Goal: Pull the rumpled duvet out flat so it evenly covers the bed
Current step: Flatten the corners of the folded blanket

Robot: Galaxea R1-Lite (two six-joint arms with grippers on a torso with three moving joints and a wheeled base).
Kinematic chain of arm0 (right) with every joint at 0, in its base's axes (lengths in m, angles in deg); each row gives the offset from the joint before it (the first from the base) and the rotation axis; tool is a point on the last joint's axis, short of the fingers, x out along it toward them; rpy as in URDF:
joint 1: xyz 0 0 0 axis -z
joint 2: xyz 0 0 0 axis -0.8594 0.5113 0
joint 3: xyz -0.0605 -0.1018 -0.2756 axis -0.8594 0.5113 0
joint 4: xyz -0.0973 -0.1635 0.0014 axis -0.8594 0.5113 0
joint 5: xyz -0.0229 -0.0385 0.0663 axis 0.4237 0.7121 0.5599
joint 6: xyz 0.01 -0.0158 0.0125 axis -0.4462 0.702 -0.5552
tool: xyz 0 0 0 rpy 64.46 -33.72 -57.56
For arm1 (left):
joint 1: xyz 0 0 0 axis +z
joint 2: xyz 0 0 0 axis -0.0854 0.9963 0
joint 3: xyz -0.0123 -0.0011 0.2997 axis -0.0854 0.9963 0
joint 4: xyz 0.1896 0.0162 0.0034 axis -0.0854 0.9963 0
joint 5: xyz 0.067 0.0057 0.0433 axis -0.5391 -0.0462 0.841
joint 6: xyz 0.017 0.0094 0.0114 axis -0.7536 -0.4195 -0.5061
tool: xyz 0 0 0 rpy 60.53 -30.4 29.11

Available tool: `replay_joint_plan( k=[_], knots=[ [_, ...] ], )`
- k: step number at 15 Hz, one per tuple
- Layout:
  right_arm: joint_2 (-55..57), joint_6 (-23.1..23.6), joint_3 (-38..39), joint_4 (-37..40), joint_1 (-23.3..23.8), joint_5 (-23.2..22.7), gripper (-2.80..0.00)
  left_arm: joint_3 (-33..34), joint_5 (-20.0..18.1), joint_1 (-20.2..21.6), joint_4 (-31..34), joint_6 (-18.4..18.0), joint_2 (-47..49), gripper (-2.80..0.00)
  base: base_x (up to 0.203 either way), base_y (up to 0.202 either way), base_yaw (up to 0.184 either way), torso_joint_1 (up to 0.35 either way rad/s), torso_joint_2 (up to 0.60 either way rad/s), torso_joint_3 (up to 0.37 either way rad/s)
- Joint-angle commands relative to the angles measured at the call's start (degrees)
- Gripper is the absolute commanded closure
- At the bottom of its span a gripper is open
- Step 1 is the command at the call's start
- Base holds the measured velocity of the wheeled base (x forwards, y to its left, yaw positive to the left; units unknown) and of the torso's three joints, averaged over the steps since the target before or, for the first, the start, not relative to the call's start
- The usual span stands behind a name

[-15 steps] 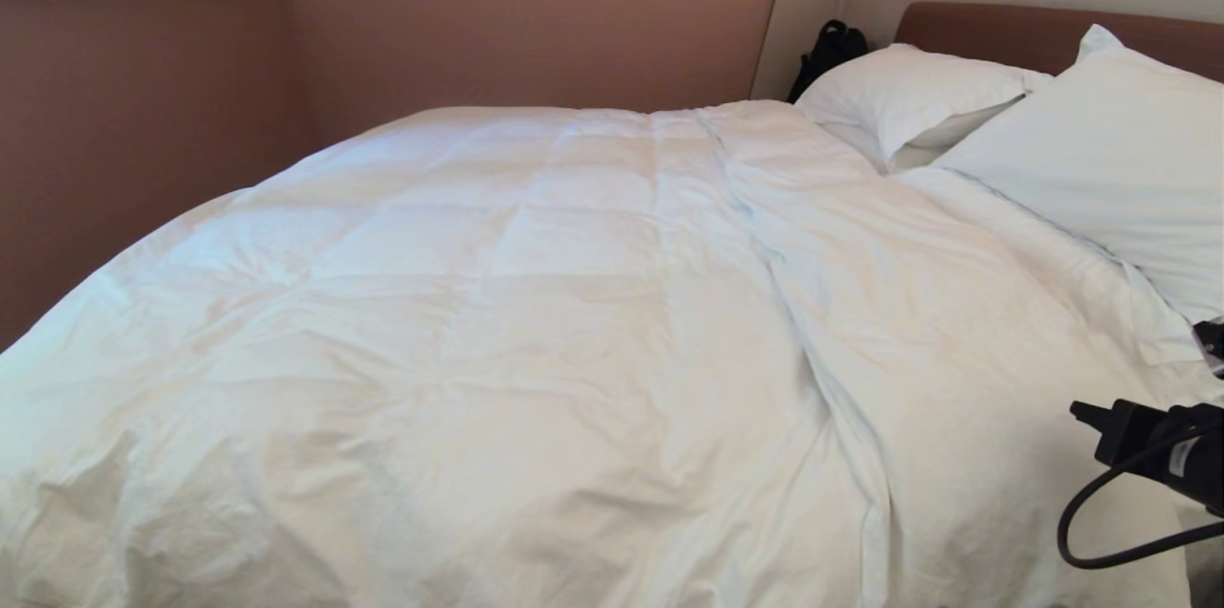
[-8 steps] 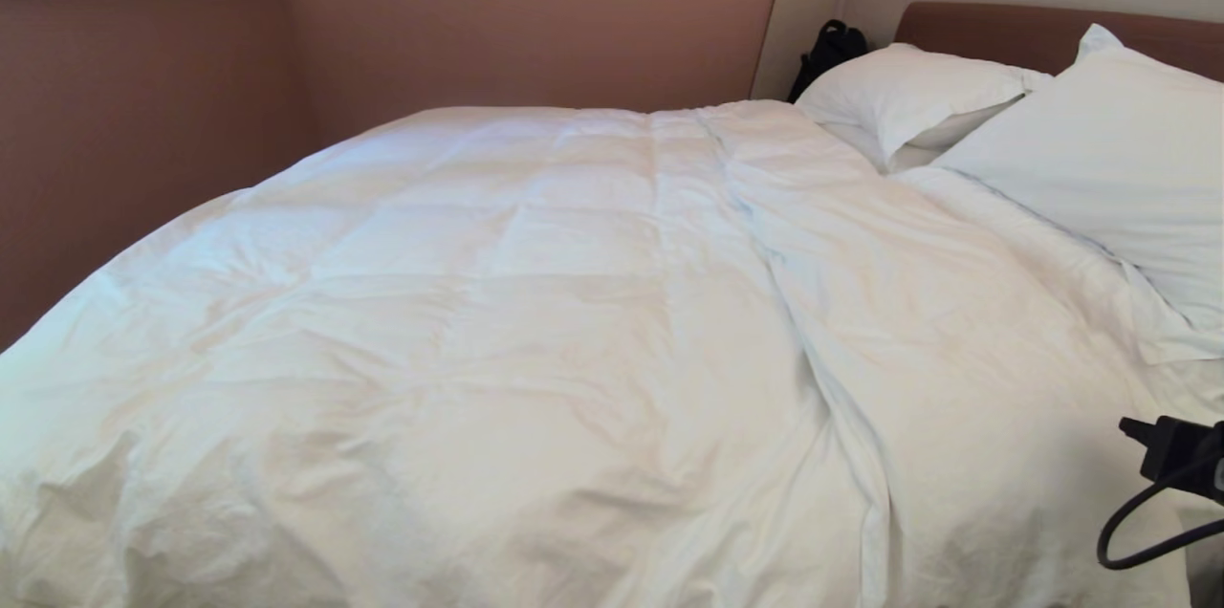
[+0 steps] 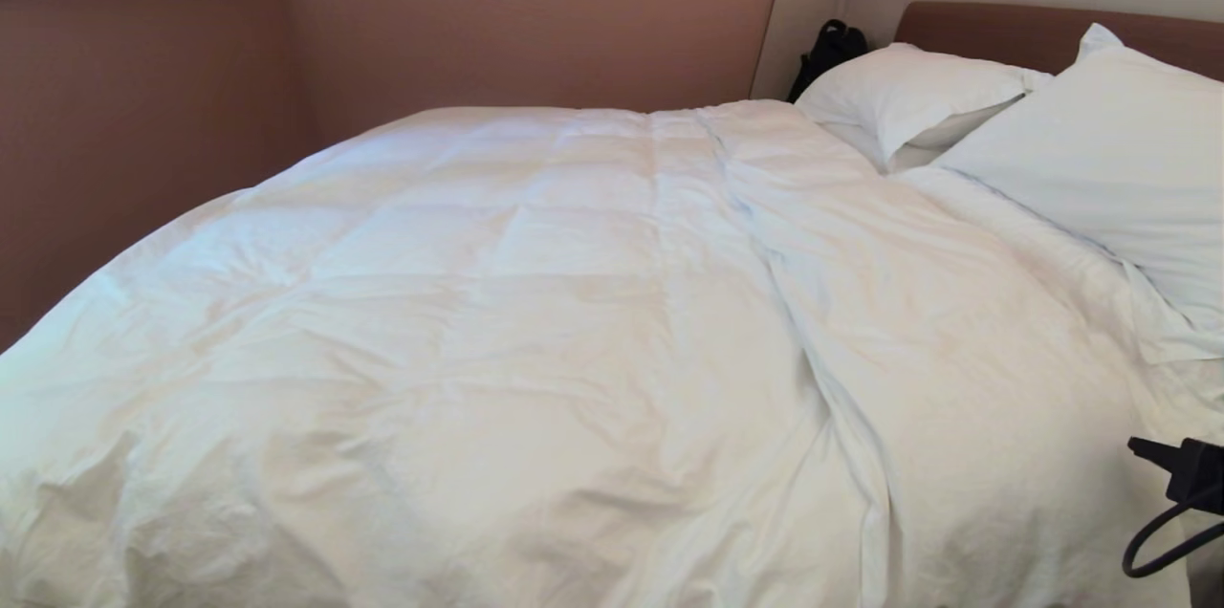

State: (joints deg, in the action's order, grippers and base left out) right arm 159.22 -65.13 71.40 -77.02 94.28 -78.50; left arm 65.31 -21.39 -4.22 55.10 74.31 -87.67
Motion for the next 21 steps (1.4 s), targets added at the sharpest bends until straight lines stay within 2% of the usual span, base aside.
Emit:
replay_joint_plan(
  k=[1,5,13,21],
  knots=[
    [5.38,0.36,0.16,-5.79,0.44,-5.2,0.0,0.0,-0.02,0.02,0.0,0.01,0.02,0.0,0.0,0.0,0.0,0.0,0.0,0.0],
    [10.54,0.62,0.65,-12.35,1.53,-5.2,0.0,0.0,-0.02,0.02,0.0,0.01,0.02,0.0,0.0,0.0,0.0,0.0,0.0,0.0],
    [13.06,0.2,-0.91,-15.18,7.78,-5.32,0.0,0.0,-0.02,0.02,0.0,0.01,0.02,0.0,0.0,0.0,0.0,0.0,0.0,0.0],
    [15.03,0.97,-1.19,-15.34,9.0,-5.73,0.0,0.0,-0.02,0.02,0.0,0.01,0.02,0.0,0.0,0.0,0.0,0.0,0.0,0.0]
  ],
)
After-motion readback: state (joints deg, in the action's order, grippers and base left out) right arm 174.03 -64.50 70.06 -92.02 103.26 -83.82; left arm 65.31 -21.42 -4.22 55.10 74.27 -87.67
